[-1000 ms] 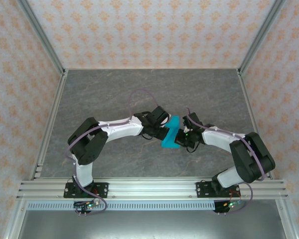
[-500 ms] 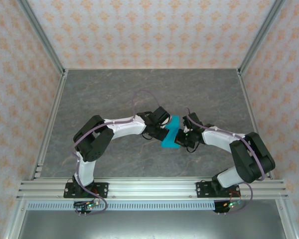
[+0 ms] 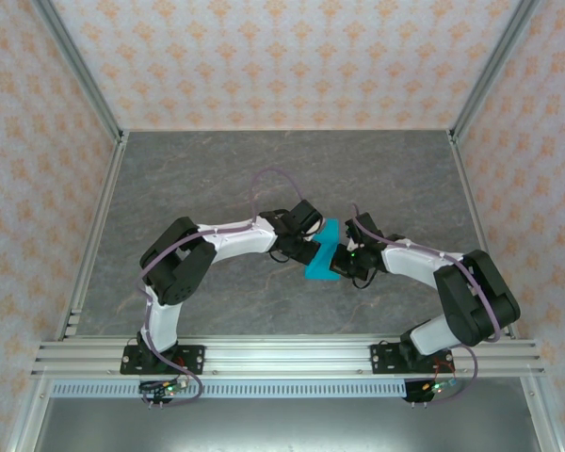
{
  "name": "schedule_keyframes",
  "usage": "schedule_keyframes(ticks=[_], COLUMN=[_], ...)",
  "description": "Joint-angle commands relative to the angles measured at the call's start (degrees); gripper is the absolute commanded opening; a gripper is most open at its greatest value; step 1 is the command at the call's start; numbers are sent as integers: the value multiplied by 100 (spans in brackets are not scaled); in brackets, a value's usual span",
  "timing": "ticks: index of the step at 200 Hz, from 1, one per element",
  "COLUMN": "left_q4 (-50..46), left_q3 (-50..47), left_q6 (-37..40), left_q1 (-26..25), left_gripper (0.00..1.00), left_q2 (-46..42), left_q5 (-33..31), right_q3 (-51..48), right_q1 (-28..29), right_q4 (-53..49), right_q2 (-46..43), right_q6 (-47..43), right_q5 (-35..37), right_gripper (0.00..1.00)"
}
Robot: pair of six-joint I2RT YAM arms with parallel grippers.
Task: Fold a paper plane with a square sheet of paper (fold left side to right side)
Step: Fold the triangle a second time at the center of the table.
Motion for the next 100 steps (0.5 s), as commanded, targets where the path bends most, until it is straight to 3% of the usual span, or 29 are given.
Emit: schedule_keyframes(ticks=[1, 100], left_q4=[-117, -81], left_q3=[168, 169], left_q6=[147, 119], left_q1=[43, 43], left_gripper=[0, 0], left_q2=[105, 158], left_q5=[-83, -100], right_q3=[3, -6], right_q1=[46, 41], right_q4=[-468, -480], right_q2=[140, 141], right_q6=[-97, -105], right_q5=[201, 195], right_gripper=[0, 0])
